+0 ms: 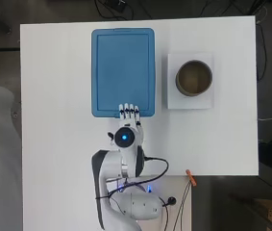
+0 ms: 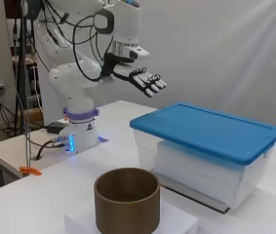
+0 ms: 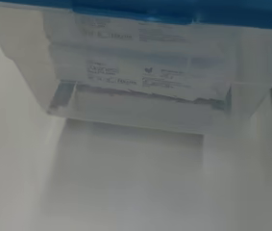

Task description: Teleoperate dual arm-hand system to remove items from a box

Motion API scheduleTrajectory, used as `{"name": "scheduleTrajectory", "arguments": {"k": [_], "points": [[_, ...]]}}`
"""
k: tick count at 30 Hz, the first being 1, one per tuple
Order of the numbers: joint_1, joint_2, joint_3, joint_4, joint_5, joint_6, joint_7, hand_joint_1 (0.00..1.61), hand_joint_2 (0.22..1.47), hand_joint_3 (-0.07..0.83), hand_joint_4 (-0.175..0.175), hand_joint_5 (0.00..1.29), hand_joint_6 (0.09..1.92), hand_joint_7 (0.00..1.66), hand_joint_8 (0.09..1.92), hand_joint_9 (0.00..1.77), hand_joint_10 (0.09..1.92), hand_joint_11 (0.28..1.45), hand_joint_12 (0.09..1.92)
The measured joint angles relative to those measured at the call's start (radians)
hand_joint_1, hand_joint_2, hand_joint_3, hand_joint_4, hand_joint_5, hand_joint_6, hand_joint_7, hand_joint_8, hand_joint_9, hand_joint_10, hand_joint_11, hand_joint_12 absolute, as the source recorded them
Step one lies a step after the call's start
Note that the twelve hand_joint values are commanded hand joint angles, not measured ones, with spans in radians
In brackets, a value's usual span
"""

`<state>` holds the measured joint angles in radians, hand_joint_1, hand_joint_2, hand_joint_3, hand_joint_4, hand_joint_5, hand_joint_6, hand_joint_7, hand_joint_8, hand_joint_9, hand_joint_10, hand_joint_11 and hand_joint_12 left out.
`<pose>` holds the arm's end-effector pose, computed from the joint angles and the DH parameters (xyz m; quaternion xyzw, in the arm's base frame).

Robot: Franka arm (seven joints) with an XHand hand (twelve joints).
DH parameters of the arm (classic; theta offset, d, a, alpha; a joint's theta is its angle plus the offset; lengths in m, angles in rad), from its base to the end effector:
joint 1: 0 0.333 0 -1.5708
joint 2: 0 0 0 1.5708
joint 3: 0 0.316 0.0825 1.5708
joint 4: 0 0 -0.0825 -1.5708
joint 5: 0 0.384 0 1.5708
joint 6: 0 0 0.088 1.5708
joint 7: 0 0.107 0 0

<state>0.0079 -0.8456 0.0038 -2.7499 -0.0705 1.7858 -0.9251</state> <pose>0.2829 -0.0028 0.4402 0.8861 0.4582 -0.0687 0.0056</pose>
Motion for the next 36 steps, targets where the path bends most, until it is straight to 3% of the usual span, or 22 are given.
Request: {"name": "scheduleTrajectory", "arguments": {"k": [11, 20, 30, 36], "points": [[-0.012, 0.246, -0.006, 0.158, -0.084, -0.027, 0.014, 0.36, 0.83, 0.006, -0.068, 0.0, 0.09, 0.0, 0.09, 0.13, 0.09, 0.35, 0.09], [-0.013, 0.237, -0.017, 0.082, -0.102, 0.011, 0.005, 0.37, 0.83, 0.001, -0.058, 0.0, 0.09, 0.0, 0.09, 0.13, 0.09, 0.35, 0.09], [-0.011, 0.311, -0.015, 0.121, -0.113, 0.074, 0.006, 0.39, 0.82, -0.002, -0.05, 0.0, 0.09, 0.01, 0.09, 0.14, 0.09, 0.35, 0.09], [-0.003, 0.344, 0.007, 0.078, -0.123, 0.129, -0.016, 0.46, 0.87, 0.005, -0.038, 0.01, 0.09, 0.09, 0.09, 0.21, 0.09, 0.37, 0.09]]}}
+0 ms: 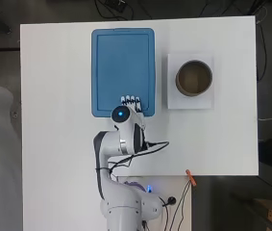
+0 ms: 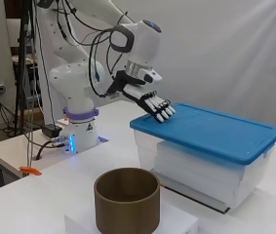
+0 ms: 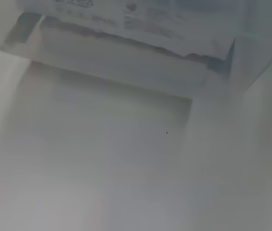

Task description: Teleoperate dual arm-hand system to remove items from a box

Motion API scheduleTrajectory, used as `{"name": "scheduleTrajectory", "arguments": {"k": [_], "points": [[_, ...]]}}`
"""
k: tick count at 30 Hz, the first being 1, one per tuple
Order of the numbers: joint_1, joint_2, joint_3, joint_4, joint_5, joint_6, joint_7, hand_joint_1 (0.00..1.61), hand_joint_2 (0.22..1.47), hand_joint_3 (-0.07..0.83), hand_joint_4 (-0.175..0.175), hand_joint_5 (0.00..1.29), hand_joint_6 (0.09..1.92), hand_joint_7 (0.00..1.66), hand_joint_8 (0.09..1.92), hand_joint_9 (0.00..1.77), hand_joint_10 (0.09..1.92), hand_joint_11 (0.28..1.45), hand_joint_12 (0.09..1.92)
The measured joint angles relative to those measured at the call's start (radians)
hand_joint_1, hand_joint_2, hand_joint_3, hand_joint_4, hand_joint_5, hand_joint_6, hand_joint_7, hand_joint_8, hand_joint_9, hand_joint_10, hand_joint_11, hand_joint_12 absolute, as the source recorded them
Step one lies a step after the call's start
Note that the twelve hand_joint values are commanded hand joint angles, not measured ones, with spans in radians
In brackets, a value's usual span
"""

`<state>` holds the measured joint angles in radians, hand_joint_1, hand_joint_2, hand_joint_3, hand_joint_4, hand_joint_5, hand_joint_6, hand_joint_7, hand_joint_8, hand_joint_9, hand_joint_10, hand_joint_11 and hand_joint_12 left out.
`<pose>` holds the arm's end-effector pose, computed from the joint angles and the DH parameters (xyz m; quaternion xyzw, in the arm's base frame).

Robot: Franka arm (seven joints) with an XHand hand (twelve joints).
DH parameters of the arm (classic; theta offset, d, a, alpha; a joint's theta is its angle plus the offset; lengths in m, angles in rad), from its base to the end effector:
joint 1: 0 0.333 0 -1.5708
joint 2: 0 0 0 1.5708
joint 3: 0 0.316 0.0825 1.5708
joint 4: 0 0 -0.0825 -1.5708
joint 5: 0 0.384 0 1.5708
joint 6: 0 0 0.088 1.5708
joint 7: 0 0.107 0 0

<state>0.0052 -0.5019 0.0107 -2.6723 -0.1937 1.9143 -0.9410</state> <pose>0.3428 -0.0085 0.3765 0.8564 0.4925 -0.1534 0.0225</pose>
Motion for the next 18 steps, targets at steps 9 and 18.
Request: {"name": "scheduleTrajectory", "arguments": {"k": [9, 18], "points": [[0.035, -0.085, 0.045, -0.1, -0.004, 0.19, -0.087, 1.02, 1.34, 0.03, 0.021, 0.51, 1.55, 0.55, 1.61, 0.64, 1.69, 0.57, 1.2], [0.078, -0.111, 0.102, -0.066, 0.088, 0.179, -0.28, 0.3, 1.08, 0.002, -0.02, 0.15, 0.38, 0.21, 0.46, 0.28, 0.52, 0.41, 0.33]]}}
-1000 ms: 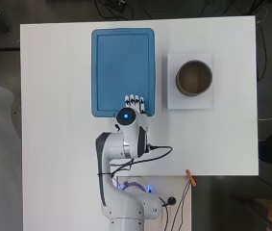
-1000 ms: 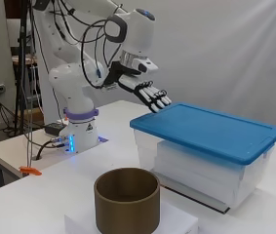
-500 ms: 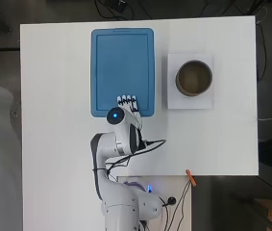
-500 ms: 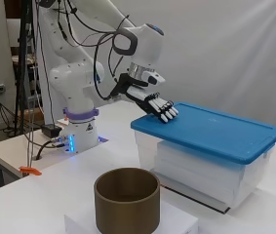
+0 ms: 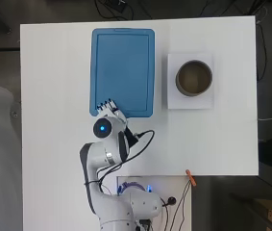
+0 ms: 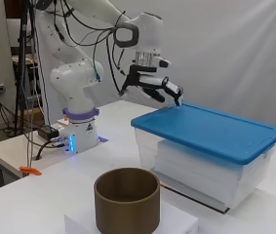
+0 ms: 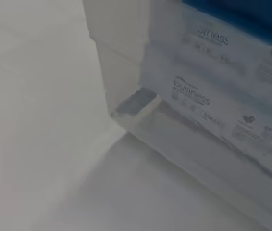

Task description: Teleoperate dual arm-hand system to remove items from a box

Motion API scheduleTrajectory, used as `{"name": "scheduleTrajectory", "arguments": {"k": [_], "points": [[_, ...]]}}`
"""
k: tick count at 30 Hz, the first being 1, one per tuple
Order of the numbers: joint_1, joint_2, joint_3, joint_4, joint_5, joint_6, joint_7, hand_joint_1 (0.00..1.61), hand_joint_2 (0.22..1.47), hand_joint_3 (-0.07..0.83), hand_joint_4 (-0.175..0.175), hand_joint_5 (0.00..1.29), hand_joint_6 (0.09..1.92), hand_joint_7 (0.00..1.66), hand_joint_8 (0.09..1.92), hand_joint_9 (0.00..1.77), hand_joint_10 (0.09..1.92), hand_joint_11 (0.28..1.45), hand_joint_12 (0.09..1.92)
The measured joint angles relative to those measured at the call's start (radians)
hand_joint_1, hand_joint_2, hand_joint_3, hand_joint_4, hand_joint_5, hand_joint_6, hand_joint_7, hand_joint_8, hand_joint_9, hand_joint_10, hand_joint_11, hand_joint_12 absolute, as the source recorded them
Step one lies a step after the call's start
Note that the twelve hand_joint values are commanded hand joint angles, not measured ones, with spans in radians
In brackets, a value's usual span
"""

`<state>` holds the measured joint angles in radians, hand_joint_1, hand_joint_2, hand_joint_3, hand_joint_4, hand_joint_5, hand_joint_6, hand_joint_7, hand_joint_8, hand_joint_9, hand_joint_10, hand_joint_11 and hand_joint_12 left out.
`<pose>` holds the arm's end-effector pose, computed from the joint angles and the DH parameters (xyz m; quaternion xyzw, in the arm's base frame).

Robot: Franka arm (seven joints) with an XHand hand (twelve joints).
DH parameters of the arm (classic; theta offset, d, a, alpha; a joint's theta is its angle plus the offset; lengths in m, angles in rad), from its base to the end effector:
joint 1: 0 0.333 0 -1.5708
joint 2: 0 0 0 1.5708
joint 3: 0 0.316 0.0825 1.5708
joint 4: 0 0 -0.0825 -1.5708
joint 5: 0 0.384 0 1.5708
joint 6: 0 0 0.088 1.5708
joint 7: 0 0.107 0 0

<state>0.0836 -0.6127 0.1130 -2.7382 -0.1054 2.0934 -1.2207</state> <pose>0.3354 0.0587 0.3965 0.7461 0.6611 -0.0546 0.0580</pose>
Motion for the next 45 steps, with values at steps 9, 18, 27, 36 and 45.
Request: {"name": "scheduleTrajectory", "arguments": {"k": [9, 18, 27, 36, 45], "points": [[-0.03, 0.07, 0.092, 0.075, -0.1, -0.229, 0.509, 0.27, 0.81, -0.014, -0.119, 0.0, 0.09, 0.09, 0.09, 0.23, 0.09, 0.39, 0.09], [-0.044, 0.1, 0.128, 0.073, -0.341, -0.247, 0.565, 0.32, 0.83, 0.005, -0.065, 0.0, 0.09, 0.04, 0.09, 0.16, 0.09, 0.34, 0.09], [-0.061, 0.097, 0.072, 0.089, -0.468, -0.266, 0.577, 0.31, 0.86, 0.006, -0.023, 0.02, 0.09, 0.05, 0.09, 0.15, 0.09, 0.33, 0.09], [-0.046, 0.175, 0.02, 0.062, -0.499, -0.165, 0.451, 1.05, 1.32, 0.045, 0.025, 0.55, 1.58, 0.61, 1.61, 0.71, 1.71, 0.57, 1.31], [-0.003, 0.055, -0.02, 0.057, -0.406, -0.078, 0.147, 1.01, 1.38, 0.046, 0.025, 0.48, 1.7, 0.57, 1.79, 0.67, 1.85, 0.53, 1.34]]}}
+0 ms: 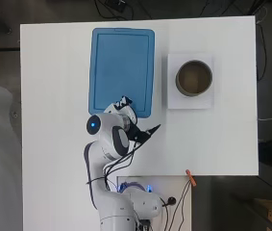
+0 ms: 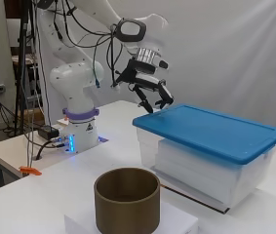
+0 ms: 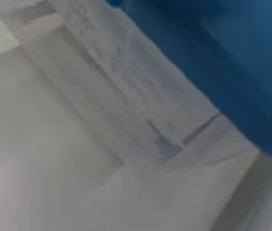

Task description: Teleoperate dual arm-hand system to remove items from a box

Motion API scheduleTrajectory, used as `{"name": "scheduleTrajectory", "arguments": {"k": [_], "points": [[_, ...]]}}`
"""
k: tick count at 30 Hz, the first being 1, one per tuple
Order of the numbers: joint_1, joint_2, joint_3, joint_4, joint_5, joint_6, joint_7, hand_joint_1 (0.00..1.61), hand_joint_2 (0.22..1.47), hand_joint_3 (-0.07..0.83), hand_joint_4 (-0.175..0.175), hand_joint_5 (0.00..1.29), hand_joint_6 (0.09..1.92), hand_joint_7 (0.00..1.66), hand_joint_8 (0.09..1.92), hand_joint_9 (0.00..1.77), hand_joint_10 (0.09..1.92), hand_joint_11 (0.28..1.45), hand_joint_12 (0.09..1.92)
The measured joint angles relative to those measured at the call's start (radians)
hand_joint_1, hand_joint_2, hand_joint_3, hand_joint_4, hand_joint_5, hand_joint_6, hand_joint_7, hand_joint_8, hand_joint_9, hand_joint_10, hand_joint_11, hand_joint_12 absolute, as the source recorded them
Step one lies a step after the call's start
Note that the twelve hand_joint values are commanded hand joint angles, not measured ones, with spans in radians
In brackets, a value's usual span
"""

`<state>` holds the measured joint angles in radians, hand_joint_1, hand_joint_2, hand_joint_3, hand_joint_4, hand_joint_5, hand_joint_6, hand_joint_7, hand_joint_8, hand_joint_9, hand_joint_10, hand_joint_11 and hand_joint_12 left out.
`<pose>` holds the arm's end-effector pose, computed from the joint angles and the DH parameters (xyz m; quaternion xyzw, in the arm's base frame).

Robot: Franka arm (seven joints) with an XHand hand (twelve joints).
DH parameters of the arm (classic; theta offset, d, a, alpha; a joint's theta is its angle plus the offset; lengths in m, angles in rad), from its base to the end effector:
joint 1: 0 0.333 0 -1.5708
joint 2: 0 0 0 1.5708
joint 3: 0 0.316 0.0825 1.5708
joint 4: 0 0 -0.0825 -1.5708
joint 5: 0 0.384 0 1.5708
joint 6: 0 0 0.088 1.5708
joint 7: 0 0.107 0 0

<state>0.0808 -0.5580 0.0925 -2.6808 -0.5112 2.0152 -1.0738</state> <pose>0.3525 0.0311 0.4048 0.7143 0.6530 -0.1586 0.1956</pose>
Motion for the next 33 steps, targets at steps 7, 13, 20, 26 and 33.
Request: {"name": "scheduleTrajectory", "arguments": {"k": [7, 13, 20, 26, 33], "points": [[-0.008, -0.049, 0.023, 0.066, 0.023, -0.101, 0.079, 0.11, 1.0, -0.009, -0.053, 0.08, 0.16, 0.13, 0.2, 0.26, 0.26, 0.41, 0.18], [-0.015, 0.02, 0.072, 0.098, 0.078, -0.222, 0.351, 0.1, 0.85, -0.022, -0.096, 0.0, 0.09, 0.01, 0.09, 0.19, 0.09, 0.4, 0.09], [-0.01, 0.013, 0.071, -0.077, -0.051, -0.139, 0.377, 0.32, 0.79, -0.004, -0.045, 0.0, 0.09, 0.0, 0.09, 0.08, 0.09, 0.35, 0.09], [0.001, 0.004, 0.123, -0.086, -0.162, -0.065, 0.409, 0.44, 0.86, 0.022, -0.01, 0.01, 0.09, 0.0, 0.09, 0.06, 0.09, 0.33, 0.09], [0.009, 0.017, 0.146, -0.059, -0.175, -0.035, 0.321, 0.91, 1.23, 0.034, 0.004, 0.17, 0.09, 0.13, 0.09, 0.24, 0.09, 0.37, 0.09]]}}
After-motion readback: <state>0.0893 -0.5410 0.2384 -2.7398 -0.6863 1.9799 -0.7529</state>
